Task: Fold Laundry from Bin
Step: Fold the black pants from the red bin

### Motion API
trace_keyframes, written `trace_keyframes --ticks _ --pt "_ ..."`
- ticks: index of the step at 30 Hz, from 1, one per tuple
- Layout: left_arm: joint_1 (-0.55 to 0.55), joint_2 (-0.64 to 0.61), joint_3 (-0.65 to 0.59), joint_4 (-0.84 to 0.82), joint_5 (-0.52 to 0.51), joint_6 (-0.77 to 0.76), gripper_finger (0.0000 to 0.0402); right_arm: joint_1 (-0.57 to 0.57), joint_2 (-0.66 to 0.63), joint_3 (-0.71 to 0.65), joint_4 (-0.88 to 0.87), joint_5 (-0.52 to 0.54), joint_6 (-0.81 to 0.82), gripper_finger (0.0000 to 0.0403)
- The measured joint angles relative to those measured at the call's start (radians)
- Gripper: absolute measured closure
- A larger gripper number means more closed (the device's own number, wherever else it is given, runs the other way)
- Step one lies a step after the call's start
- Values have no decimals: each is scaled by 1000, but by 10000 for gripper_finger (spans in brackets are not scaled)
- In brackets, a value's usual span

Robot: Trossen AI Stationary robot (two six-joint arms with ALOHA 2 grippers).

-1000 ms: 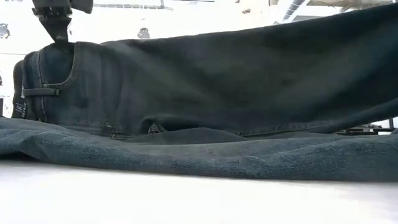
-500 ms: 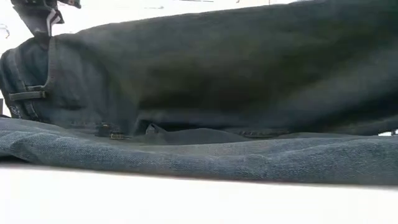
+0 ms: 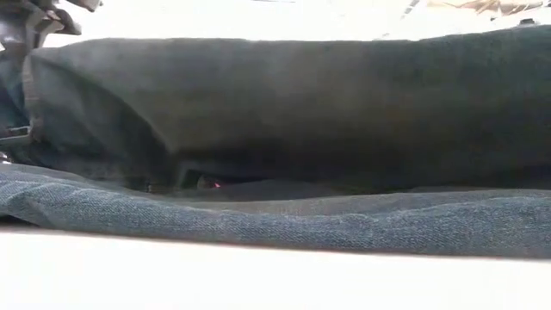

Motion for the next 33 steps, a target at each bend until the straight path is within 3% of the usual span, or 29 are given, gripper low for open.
trace_keyframes --ticks 19,24,33 --pt "-221 73 -49 124 201 7 397 11 -1 0 8 4 -88 373" --pt "-234 73 -49 134 228 -20 356 11 -1 0 10 4 -157 365" --pt "-235 73 -49 245 475 88 239 11 -1 0 10 8 -176 362"
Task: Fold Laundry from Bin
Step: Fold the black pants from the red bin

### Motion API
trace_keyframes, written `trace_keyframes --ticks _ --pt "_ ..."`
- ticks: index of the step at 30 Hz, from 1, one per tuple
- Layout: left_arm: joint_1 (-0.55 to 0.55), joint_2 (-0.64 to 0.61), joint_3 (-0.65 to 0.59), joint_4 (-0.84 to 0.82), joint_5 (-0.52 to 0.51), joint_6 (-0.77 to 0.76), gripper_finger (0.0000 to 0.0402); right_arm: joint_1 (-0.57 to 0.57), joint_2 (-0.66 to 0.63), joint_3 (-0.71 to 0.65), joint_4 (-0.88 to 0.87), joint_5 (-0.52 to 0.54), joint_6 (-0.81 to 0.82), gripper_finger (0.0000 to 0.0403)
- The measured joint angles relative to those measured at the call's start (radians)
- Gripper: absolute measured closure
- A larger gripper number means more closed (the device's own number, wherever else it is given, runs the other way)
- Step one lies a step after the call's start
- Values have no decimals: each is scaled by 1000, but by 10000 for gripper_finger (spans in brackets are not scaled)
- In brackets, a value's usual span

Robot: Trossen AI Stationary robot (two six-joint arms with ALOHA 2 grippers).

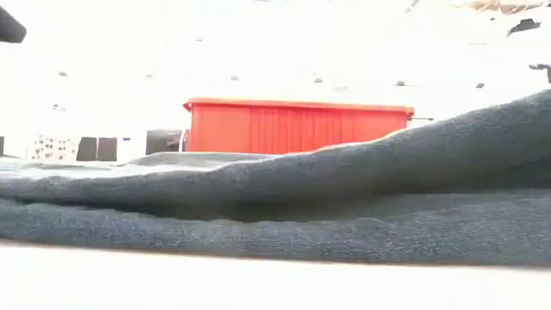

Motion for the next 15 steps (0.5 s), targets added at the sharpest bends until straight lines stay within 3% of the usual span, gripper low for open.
trace_keyframes --ticks 2,6,8,15 --pt "0 0 0 1 -24 6 220 0 0 0 0 0 -7 362" --pt "1 0 0 38 -262 -85 207 0 0 0 0 0 -7 362" --pt "3 0 0 111 -327 -102 208 0 0 0 0 0 -7 361" --pt "9 -1 -118 421 -254 -120 241 0 0 0 0 0 -7 361"
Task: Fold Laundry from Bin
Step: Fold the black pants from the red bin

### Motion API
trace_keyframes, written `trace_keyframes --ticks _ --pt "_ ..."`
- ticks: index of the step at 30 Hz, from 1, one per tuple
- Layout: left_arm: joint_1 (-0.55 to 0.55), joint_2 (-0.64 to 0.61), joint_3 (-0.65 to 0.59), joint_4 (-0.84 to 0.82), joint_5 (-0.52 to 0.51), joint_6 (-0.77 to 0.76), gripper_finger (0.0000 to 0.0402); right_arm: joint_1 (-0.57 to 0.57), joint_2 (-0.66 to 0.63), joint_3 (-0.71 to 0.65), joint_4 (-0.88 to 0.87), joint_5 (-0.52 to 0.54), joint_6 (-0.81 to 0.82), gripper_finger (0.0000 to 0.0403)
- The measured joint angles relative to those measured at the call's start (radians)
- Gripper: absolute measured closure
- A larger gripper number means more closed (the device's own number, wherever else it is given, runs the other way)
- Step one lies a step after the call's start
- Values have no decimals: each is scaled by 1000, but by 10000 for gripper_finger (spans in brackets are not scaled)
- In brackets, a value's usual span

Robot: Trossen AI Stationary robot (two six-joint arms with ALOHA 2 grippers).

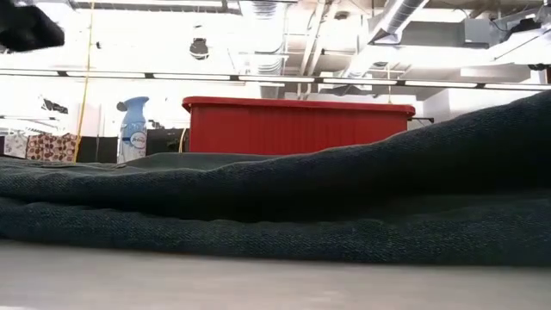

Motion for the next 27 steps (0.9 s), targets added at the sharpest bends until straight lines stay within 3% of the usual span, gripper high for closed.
trace_keyframes --ticks 11,14,20,27 --pt "-23 0 -269 305 133 -142 291 -8 0 0 30 -28 31 353" --pt "-23 0 -318 324 179 -191 292 -34 0 16 39 -80 58 336" --pt "-23 0 -393 334 233 -237 292 -72 -1 88 72 -181 -55 297" --pt "-22 0 -428 338 266 -240 292 -96 -3 181 -71 -206 -86 250"
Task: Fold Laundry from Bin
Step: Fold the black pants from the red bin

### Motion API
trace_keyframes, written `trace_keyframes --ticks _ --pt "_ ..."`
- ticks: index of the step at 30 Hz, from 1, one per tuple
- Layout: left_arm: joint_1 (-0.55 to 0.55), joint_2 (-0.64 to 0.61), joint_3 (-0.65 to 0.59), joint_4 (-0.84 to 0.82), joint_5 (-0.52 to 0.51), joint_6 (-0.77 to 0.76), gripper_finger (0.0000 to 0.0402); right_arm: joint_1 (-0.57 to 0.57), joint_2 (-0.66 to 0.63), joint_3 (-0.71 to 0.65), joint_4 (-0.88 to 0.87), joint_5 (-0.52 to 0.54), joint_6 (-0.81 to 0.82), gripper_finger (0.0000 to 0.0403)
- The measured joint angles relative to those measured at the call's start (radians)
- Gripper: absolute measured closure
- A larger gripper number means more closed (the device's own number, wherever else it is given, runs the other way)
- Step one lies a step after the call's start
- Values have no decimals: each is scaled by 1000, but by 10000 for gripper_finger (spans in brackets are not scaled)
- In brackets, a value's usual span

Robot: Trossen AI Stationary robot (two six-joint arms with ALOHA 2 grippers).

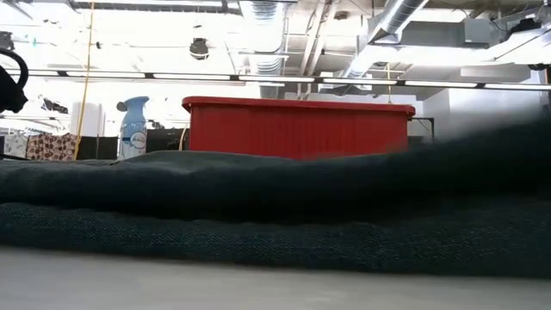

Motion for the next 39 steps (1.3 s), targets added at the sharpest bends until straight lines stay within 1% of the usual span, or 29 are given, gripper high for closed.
trace_keyframes --ticks 3,7,10,12,15,20,21,22,26,30,32,35,39 --pt "0 0 -7 9 3 -4 292 -16 0 24 -60 1 0 233" --pt "0 0 -7 7 4 6 292 -30 -12 35 -74 86 23 224" --pt "0 0 -7 4 8 7 292 -70 -17 35 -81 162 50 234" --pt "0 0 -7 2 11 6 292 -109 -19 27 -61 177 36 251" --pt "0 0 -8 1 11 17 292 -166 -19 -20 21 154 5 290" --pt "0 0 -8 -2 11 43 292 -218 -19 -147 194 51 26 375" --pt "0 0 -8 -2 11 44 292 -223 -18 -168 217 38 30 386" --pt "1 0 -8 -2 12 44 292 -228 -18 -189 230 29 31 389" --pt "19 0 -8 -5 19 76 292 -242 -18 -276 244 18 33 377" --pt "43 0 -8 -9 19 102 292 -276 -18 -377 315 -31 5 389" --pt "59 0 -8 -12 17 112 292 -293 -18 -424 360 -38 1 391" --pt "93 0 -8 -27 1 157 292 -329 -18 -489 396 -36 -18 390" --pt "167 0 -8 -37 -21 238 292 -409 -18 -567 390 -35 -62 385"
